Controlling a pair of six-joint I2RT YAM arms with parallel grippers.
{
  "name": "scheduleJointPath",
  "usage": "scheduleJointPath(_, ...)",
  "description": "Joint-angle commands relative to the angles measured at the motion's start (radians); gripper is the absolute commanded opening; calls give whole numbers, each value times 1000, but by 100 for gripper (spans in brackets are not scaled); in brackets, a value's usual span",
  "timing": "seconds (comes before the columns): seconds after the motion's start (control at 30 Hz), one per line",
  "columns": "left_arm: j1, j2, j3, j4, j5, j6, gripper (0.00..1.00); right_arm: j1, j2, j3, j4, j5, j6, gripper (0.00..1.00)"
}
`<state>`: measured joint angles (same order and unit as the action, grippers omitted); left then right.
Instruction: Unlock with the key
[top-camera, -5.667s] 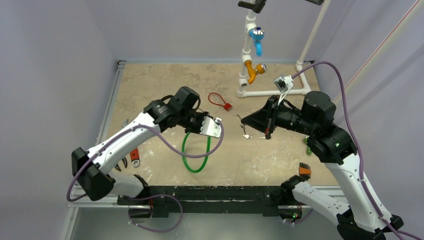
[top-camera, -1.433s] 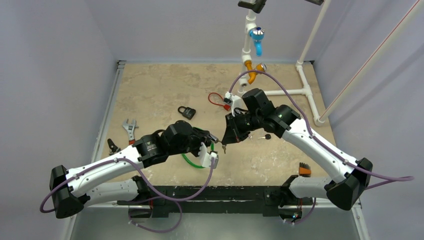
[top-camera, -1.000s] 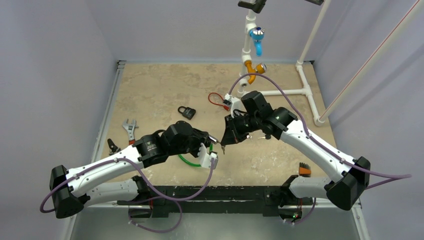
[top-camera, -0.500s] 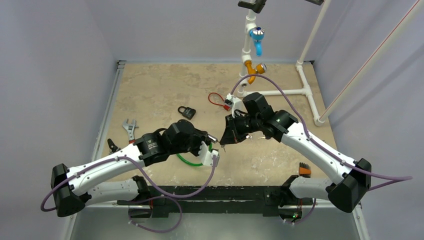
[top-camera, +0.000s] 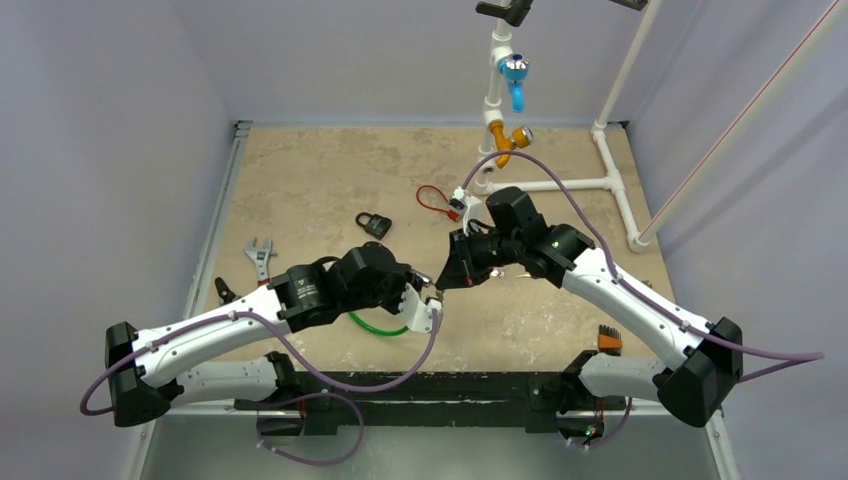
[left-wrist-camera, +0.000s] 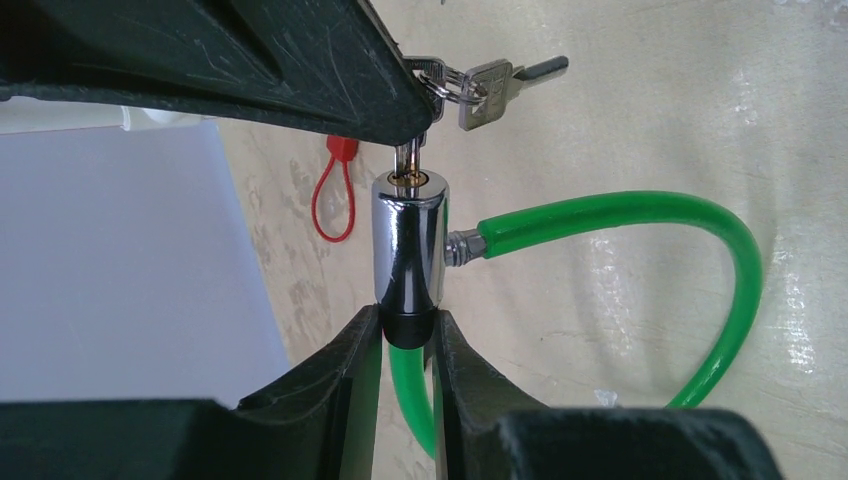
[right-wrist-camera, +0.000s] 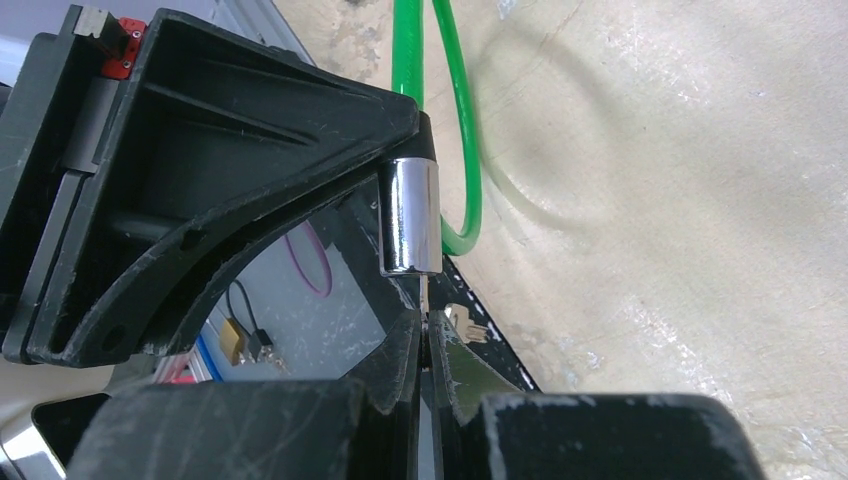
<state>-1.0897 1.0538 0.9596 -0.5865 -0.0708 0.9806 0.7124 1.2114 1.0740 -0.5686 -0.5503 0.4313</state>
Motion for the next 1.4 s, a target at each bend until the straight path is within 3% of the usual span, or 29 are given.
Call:
scheduleJointPath(0.0,-36,-9,31,128,23,39,0,-1,3,-15,124,-1,21,0)
scheduleJointPath(0.2,-74,8,-8,140,-27,128,0,-1,9,9,96,-4,14,0)
scheduleJointPath(0.83,-94,86,138,45,-177,-145,0,14,-6,-67,232,23,92,0)
scheduleJointPath(1.37,-128,105,137,46,-227,-116,0,78,14,-18,155,194,84,0)
